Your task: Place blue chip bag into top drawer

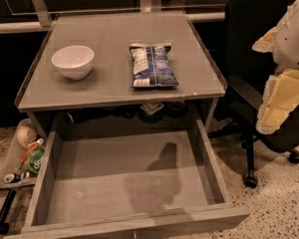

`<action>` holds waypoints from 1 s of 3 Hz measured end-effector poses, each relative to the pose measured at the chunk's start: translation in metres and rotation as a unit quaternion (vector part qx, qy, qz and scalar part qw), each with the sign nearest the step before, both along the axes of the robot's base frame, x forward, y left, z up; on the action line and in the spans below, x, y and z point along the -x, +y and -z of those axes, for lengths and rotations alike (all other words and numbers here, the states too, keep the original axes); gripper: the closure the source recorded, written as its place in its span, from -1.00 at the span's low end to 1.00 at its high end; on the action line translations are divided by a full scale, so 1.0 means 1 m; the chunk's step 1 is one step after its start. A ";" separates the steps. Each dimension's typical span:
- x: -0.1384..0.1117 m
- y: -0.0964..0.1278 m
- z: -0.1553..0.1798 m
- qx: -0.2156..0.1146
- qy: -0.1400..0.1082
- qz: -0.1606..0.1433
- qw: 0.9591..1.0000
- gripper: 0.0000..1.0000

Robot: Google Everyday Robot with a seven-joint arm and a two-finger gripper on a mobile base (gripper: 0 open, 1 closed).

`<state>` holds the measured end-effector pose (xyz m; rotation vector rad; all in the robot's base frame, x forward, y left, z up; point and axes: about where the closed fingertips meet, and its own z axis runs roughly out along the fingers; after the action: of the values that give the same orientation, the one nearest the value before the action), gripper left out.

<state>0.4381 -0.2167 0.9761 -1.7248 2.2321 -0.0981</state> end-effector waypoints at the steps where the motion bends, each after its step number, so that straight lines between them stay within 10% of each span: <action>1: 0.000 0.000 0.000 0.000 0.000 0.000 1.000 -1.00; 3: -0.091 0.014 0.012 -0.001 -0.011 0.078 0.997 -1.00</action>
Offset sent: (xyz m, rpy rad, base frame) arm 0.1096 0.0040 -0.0191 0.0052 -0.0254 -0.2977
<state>0.5288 -0.2023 0.9638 -1.5385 2.3476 -0.1493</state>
